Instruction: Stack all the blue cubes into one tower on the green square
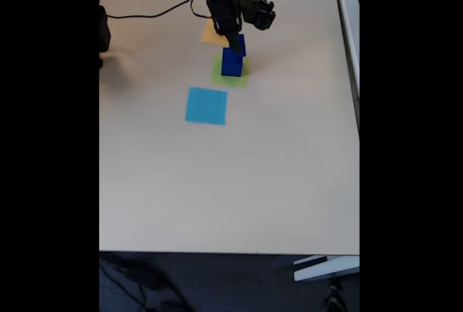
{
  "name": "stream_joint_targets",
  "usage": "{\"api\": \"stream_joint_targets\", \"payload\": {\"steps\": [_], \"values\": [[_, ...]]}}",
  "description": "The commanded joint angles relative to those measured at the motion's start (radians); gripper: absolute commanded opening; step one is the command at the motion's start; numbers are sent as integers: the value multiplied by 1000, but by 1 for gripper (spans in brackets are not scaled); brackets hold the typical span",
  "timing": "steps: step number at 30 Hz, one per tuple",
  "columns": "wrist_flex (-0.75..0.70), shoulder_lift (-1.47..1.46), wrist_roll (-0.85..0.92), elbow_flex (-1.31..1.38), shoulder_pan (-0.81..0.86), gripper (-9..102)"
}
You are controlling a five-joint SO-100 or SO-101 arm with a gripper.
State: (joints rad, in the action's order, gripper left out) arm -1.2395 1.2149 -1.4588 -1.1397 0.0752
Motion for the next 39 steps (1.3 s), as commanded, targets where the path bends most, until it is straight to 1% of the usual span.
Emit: {"api": "stream_joint_targets", "payload": {"steps": [1,15,25,39], "values": [[21,74,18,3,15,9],[18,83,17,-12,28,8],[8,83,-67,-11,14,8],[-6,81,-66,-21,11,8]]}}
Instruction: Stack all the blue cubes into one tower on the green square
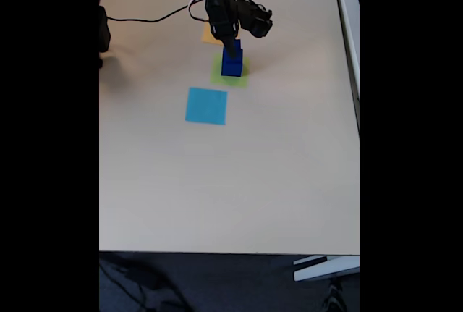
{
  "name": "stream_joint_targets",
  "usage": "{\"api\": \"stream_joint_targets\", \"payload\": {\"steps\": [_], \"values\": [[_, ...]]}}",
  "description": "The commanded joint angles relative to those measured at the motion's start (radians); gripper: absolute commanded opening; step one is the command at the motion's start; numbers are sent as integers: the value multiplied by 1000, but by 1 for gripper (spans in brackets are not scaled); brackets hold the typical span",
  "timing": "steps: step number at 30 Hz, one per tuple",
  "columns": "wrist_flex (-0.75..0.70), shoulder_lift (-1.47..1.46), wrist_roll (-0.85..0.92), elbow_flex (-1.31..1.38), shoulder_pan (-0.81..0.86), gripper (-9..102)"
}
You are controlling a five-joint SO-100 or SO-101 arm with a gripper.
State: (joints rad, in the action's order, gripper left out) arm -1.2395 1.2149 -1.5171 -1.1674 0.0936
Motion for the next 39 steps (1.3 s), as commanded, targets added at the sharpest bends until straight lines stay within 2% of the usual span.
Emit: {"api": "stream_joint_targets", "payload": {"steps": [1,14,27,39], "values": [[-6,81,-8,6,-8,8],[-2,81,9,11,-6,19],[12,81,31,23,-8,26],[60,17,176,360,-28,27]]}}
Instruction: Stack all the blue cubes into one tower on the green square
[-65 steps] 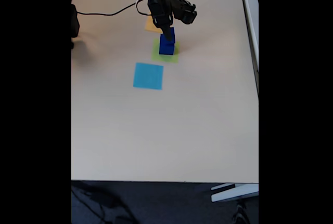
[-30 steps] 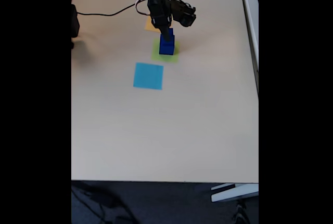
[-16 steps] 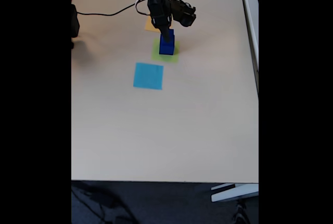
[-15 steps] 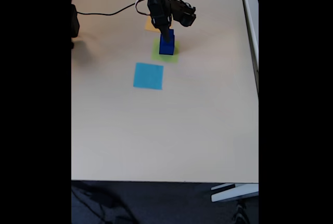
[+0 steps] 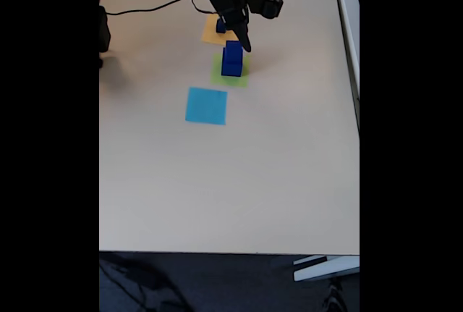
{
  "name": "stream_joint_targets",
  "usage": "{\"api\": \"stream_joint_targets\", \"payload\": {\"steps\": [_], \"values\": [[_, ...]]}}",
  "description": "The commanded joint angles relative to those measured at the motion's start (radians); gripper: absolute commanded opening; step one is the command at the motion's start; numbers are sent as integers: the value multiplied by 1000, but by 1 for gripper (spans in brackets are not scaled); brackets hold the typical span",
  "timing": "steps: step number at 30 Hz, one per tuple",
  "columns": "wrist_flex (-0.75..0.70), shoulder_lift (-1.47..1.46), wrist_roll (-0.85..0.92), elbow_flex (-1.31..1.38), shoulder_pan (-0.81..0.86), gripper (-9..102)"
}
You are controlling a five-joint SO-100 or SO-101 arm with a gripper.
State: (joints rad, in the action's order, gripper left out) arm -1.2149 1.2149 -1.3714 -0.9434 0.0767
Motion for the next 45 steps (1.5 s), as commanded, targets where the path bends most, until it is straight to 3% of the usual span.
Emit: {"api": "stream_joint_targets", "payload": {"steps": [1,8,15,22,31,45], "values": [[46,6,48,183,-14,28],[202,-25,95,330,-77,30],[160,-15,-218,198,-209,35],[123,-58,-380,140,-325,33],[141,-75,-440,23,-393,28],[267,41,-385,-279,-364,26]]}}
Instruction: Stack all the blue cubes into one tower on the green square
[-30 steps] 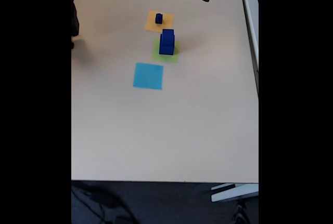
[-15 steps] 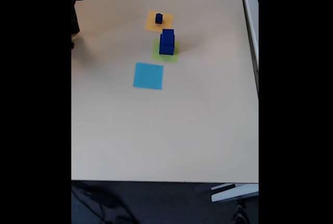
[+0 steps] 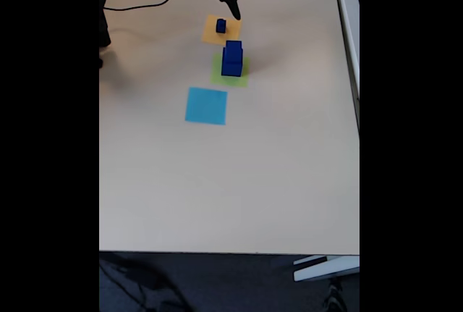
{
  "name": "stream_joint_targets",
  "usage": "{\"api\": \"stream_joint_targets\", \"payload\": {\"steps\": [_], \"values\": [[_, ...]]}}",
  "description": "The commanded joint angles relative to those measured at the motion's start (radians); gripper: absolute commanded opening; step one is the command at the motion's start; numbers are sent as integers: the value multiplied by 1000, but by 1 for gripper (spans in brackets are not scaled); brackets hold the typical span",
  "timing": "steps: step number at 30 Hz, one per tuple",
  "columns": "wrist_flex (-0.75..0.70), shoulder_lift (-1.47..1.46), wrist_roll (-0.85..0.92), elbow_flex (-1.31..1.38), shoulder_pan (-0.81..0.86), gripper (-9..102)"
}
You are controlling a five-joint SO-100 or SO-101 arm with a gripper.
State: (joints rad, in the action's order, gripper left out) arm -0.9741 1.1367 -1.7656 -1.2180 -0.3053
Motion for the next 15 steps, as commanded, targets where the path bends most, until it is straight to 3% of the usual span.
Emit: {"api": "stream_joint_targets", "payload": {"steps": [1,15], "values": [[29,126,14,-11,21,26],[52,179,11,-129,21,24]]}}
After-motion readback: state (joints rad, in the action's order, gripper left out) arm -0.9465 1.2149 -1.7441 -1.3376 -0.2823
